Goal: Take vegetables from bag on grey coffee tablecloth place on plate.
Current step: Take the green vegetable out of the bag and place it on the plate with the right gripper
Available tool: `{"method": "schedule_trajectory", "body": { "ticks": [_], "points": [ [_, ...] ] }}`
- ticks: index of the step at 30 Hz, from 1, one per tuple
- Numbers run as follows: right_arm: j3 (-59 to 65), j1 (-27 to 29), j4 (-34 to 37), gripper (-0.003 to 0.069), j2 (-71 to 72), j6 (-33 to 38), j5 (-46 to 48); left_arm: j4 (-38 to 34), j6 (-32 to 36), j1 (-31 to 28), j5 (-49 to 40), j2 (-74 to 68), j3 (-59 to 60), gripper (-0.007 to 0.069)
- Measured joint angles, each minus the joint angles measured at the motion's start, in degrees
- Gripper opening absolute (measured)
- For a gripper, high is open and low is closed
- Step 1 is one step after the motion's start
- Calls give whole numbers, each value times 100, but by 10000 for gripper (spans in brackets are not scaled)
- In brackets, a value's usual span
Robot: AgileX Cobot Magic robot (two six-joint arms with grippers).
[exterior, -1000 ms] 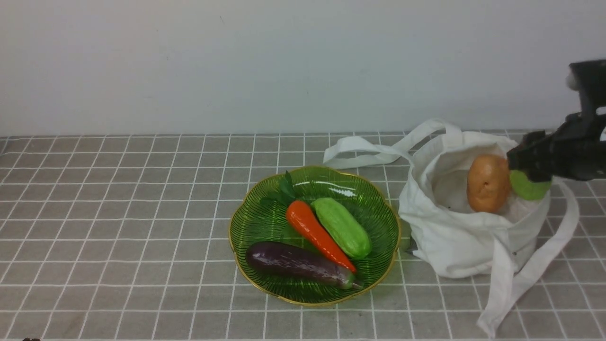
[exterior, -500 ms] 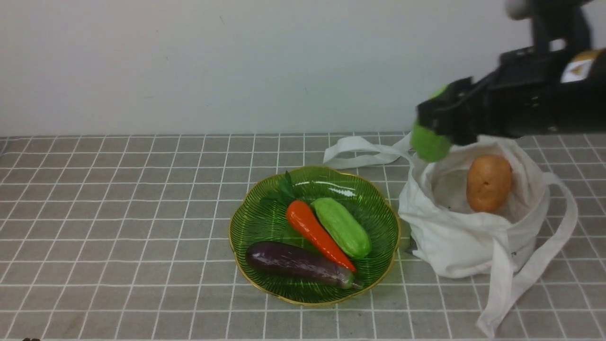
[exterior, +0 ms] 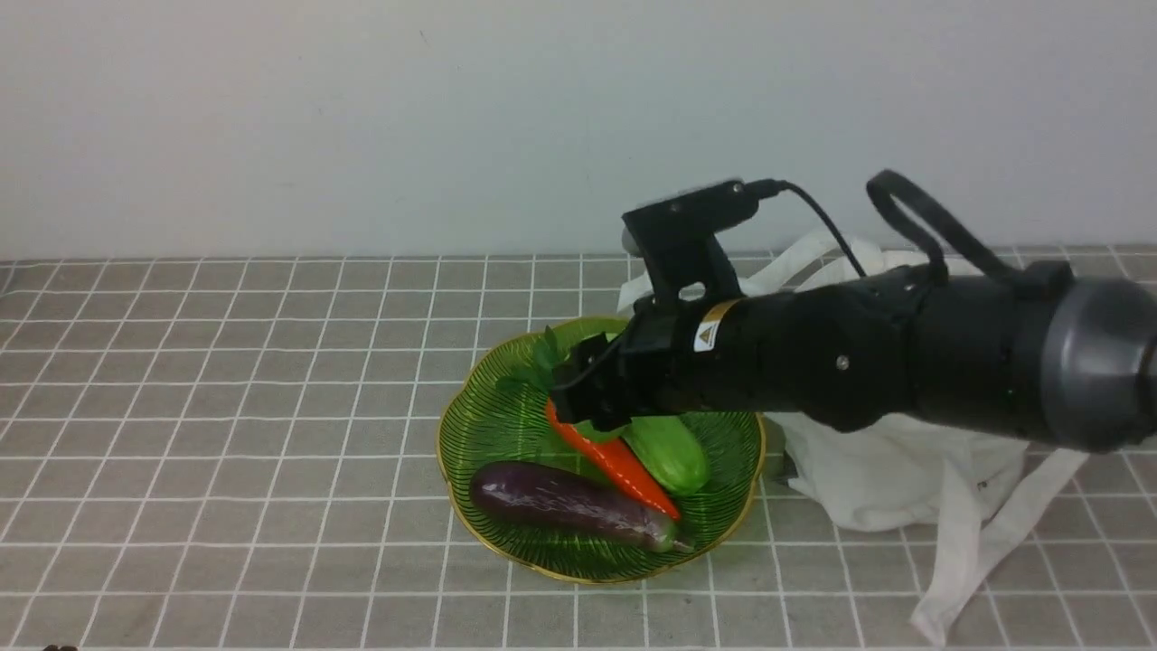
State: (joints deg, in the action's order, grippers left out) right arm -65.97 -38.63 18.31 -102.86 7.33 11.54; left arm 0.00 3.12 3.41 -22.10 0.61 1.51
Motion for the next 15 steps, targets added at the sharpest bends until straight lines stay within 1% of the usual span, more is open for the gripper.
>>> {"method": "schedule_trajectory", "body": {
  "ticks": [2,5,6,7,10,12,15],
  "points": [
    [0,0,49,465,-99,0,-104,0,0,0,0,0,0,-8],
    [0,0,92,593,-151,0,-176,0,0,0,0,0,0,-8],
    [0,0,98,601,-151,0,-190,0,0,0,0,0,0,-8],
    [-34,0,102,651,-151,0,-211,0,0,0,0,0,0,-8],
    [-375,25,102,685,-134,0,-23,0,0,0,0,0,0,-8],
    [-500,43,102,688,-122,0,102,0,0,0,0,0,0,-8],
    [-1185,125,-169,689,-13,0,923,0,0,-5,0,0,0,-8]
  ]
}}
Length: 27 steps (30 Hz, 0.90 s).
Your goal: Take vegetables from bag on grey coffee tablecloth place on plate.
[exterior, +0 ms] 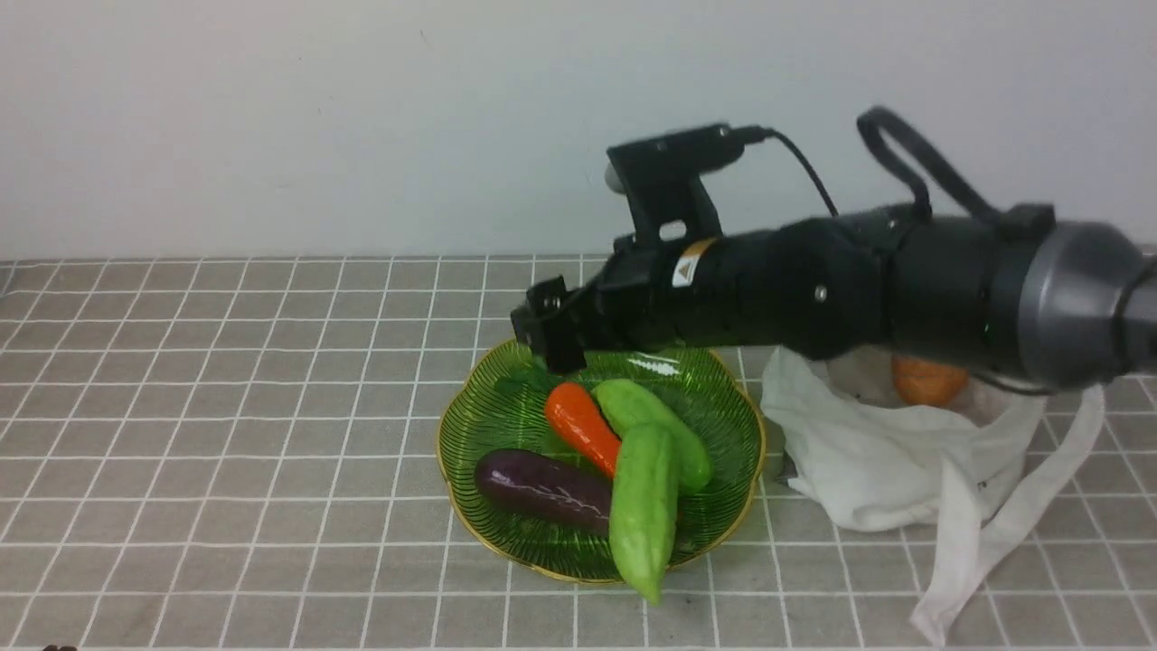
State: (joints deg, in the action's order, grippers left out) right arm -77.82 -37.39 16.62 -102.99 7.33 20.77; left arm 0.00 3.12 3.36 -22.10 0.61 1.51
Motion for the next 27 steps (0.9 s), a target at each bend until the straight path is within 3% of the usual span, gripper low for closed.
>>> {"method": "schedule_trajectory", "body": {
  "ticks": [4,7,9,12,13,15,20,22,27],
  "points": [
    [-643,33,-396,687,121,0,975,0,0,0,0,0,0,-8],
    [-1480,43,-729,639,281,0,2325,0,0,0,0,0,0,-8],
    [-1920,43,-834,586,376,-15,3022,0,0,0,0,0,0,-8],
    [-2715,43,-1062,442,563,-123,4344,0,0,0,0,0,0,-8],
    [-2757,43,-1077,420,595,-124,4417,0,0,0,0,0,0,-8],
    [-3081,43,-1257,317,733,-211,4920,0,0,0,0,0,0,-8],
    [-3305,43,-1508,55,1422,-517,5166,0,0,0,0,0,0,-8],
    [-3309,43,-1511,3,1879,-603,5215,0,0,0,0,0,0,-8],
    [-2920,43,-1511,-14,2961,-687,5221,0,0,0,0,0,0,-8]
  ]
}}
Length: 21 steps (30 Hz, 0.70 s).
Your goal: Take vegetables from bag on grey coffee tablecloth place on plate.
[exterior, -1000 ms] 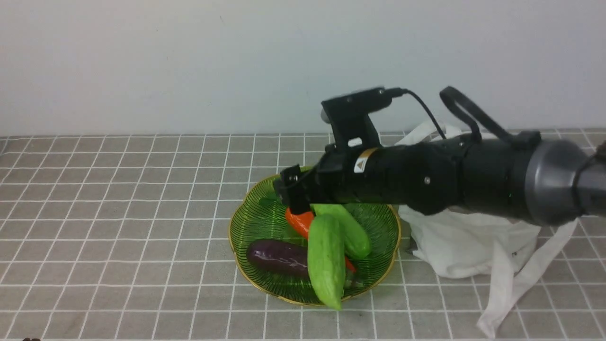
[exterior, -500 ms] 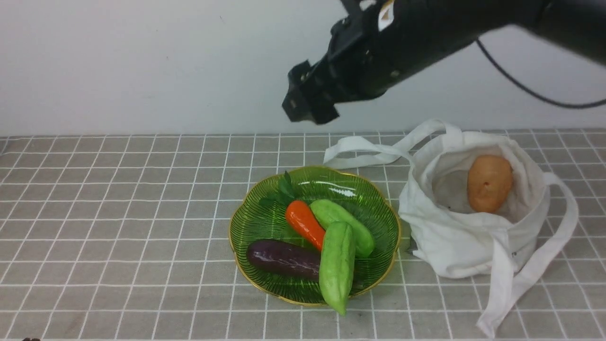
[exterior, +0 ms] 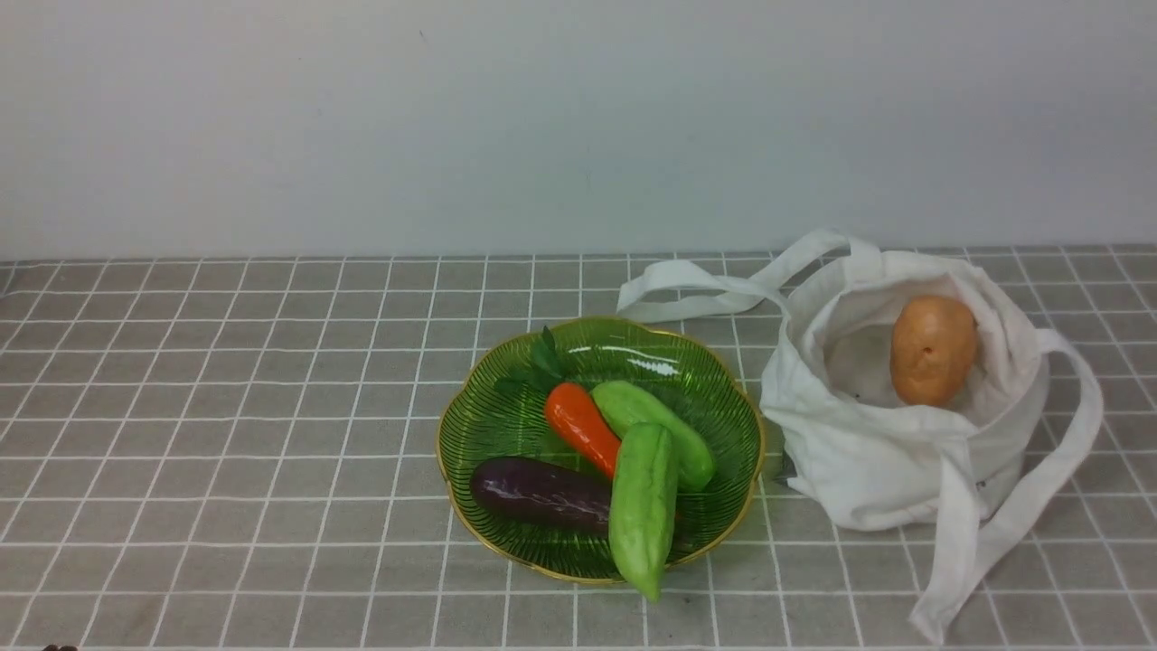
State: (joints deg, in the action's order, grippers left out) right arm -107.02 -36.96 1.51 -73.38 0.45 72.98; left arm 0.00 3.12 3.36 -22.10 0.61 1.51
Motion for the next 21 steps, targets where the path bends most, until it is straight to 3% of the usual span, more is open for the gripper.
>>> {"method": "schedule_trajectory", "body": {
  "ticks": [9,12,17,21],
  "points": [
    [2403,0,-13,-15,2293,-184,11,0,0,0,0,0,0,-8],
    [3709,0,-13,-15,3226,-199,-532,0,0,0,0,0,0,-8],
    [6161,0,-18,-15,4557,-212,-2784,0,0,0,0,0,0,-8],
    [7405,0,-24,-15,4961,-212,-4369,0,0,0,0,0,0,-8]
  ]
}}
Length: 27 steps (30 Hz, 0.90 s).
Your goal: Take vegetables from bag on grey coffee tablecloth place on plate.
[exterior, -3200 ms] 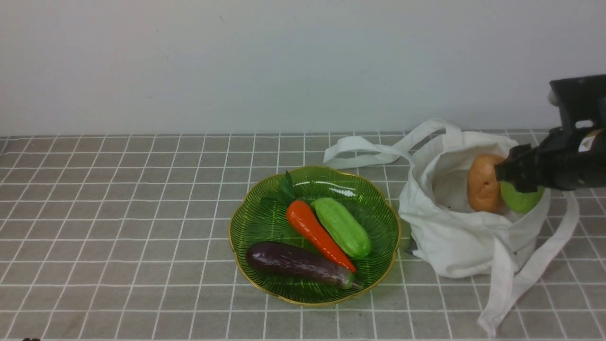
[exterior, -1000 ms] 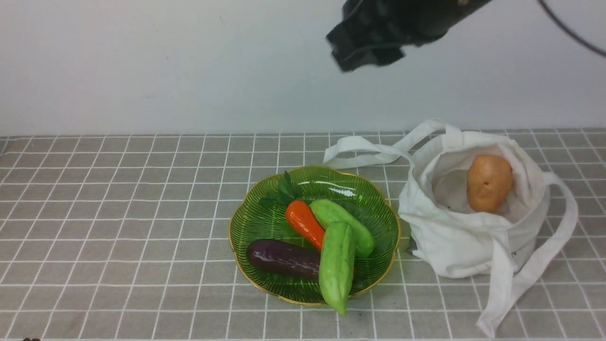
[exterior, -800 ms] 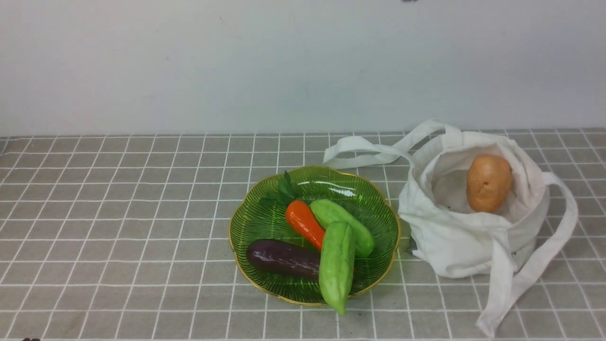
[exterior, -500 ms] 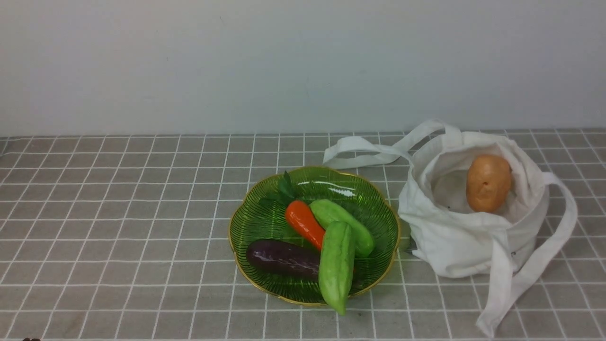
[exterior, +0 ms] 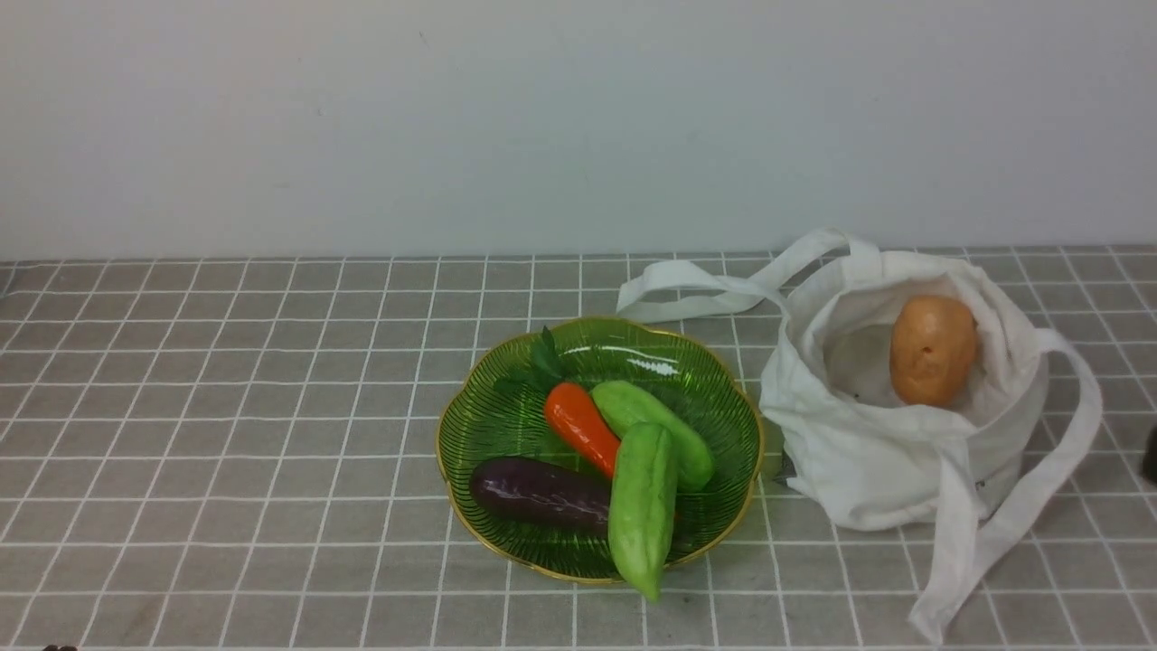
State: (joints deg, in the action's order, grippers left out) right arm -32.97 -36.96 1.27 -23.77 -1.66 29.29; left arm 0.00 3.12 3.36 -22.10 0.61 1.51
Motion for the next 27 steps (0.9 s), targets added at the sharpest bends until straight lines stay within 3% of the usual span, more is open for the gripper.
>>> {"method": "schedule_trajectory", "body": {
  "ticks": [4,8,27],
  "points": [
    [1052,0,-88,-15,135,11,-1836,0,0,0,0,0,0,-8],
    [1531,0,-127,-15,152,11,-2752,0,0,0,0,0,0,-8],
    [2163,0,-127,-15,165,11,-2103,0,0,0,0,0,0,-8]
  ]
}}
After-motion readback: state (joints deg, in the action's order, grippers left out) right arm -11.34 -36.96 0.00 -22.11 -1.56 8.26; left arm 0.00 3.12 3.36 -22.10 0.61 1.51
